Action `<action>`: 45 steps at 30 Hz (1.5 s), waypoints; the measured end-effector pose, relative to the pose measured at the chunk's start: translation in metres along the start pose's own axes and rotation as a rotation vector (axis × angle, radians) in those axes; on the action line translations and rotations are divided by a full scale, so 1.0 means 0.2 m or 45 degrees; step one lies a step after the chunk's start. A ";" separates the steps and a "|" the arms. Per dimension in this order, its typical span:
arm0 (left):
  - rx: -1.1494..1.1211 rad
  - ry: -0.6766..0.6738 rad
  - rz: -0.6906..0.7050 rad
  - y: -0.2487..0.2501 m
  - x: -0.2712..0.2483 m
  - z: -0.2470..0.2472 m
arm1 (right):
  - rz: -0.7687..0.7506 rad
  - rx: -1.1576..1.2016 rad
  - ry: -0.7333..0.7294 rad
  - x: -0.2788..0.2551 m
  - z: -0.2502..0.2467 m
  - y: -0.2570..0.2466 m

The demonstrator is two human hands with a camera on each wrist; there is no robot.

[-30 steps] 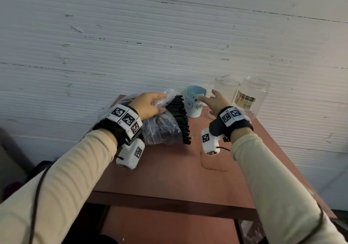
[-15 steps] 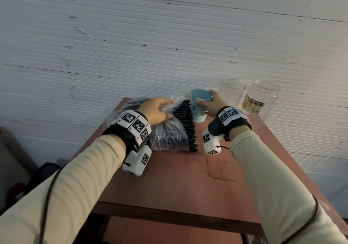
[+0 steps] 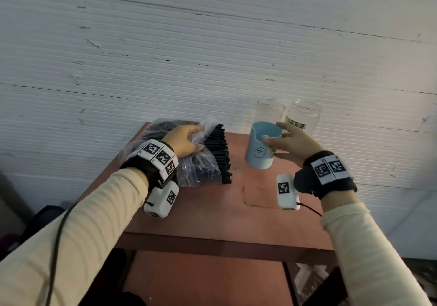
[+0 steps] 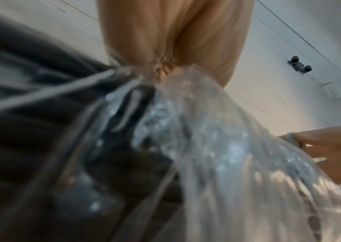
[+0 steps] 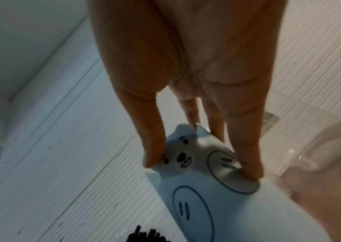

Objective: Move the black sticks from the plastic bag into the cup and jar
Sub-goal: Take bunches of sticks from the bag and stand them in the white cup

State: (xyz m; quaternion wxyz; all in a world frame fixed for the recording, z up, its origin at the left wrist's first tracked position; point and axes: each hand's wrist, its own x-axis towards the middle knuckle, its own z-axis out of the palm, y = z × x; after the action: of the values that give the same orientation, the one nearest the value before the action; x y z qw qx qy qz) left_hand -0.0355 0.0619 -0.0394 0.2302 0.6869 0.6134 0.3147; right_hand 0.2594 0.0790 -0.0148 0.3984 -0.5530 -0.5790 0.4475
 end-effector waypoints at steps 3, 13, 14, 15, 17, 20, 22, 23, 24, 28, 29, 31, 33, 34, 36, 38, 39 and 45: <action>0.050 0.005 0.000 0.01 -0.04 -0.01 | 0.046 -0.115 0.041 -0.04 -0.04 0.04; -0.019 -0.018 -0.004 0.02 -0.16 -0.02 | -0.204 -0.735 0.353 -0.21 0.03 -0.05; -0.026 -0.018 -0.009 0.03 -0.17 -0.02 | -0.291 -0.748 0.392 -0.24 0.06 -0.08; -0.027 -0.021 -0.010 0.03 -0.17 -0.02 | -0.361 -0.761 0.408 -0.26 0.09 -0.11; -0.002 -0.035 0.012 0.03 -0.18 -0.03 | -0.474 -0.771 0.388 -0.29 0.15 -0.15; 0.033 -0.048 0.031 0.03 -0.19 -0.03 | -0.515 -0.695 0.235 -0.29 0.26 -0.18; 0.028 -0.030 0.015 0.03 -0.19 -0.03 | -0.455 -0.629 0.049 -0.26 0.35 -0.17; 0.028 -0.012 0.007 0.03 -0.19 -0.03 | -0.412 -0.611 -0.062 -0.24 0.39 -0.16; 0.038 0.003 0.002 0.03 -0.18 -0.04 | -0.374 -0.609 -0.173 -0.23 0.44 -0.15; 0.088 -0.012 0.016 0.03 -0.17 -0.05 | -0.356 -0.700 -0.339 -0.20 0.59 -0.09; 0.104 -0.008 0.014 0.04 -0.17 -0.06 | -0.376 -0.714 -0.317 -0.19 0.60 -0.08; 0.129 0.010 0.009 0.05 -0.16 -0.07 | -0.389 -0.679 -0.314 -0.17 0.60 -0.08; 0.135 0.015 0.013 0.06 -0.16 -0.08 | -0.355 -0.596 -0.383 -0.15 0.57 -0.10; 0.131 0.014 0.017 0.06 -0.16 -0.09 | -0.334 -0.533 -0.414 -0.14 0.54 -0.10; 0.111 0.021 0.022 0.06 -0.16 -0.11 | -0.293 -0.417 -0.435 -0.12 0.48 -0.11; 0.102 0.035 0.021 0.06 -0.16 -0.12 | -0.281 -0.361 -0.418 -0.11 0.41 -0.11; 0.106 0.042 0.020 0.06 -0.16 -0.13 | -0.281 -0.352 -0.403 -0.11 0.38 -0.10; 0.090 0.080 0.019 0.07 -0.16 -0.10 | -0.273 -0.169 -0.418 -0.11 0.46 -0.05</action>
State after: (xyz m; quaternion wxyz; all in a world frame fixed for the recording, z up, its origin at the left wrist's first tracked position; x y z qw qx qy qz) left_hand -0.0413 0.0273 -0.0196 0.1842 0.6889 0.6259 0.3158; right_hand 0.1708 0.0502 -0.0297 0.3066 -0.4330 -0.7200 0.4475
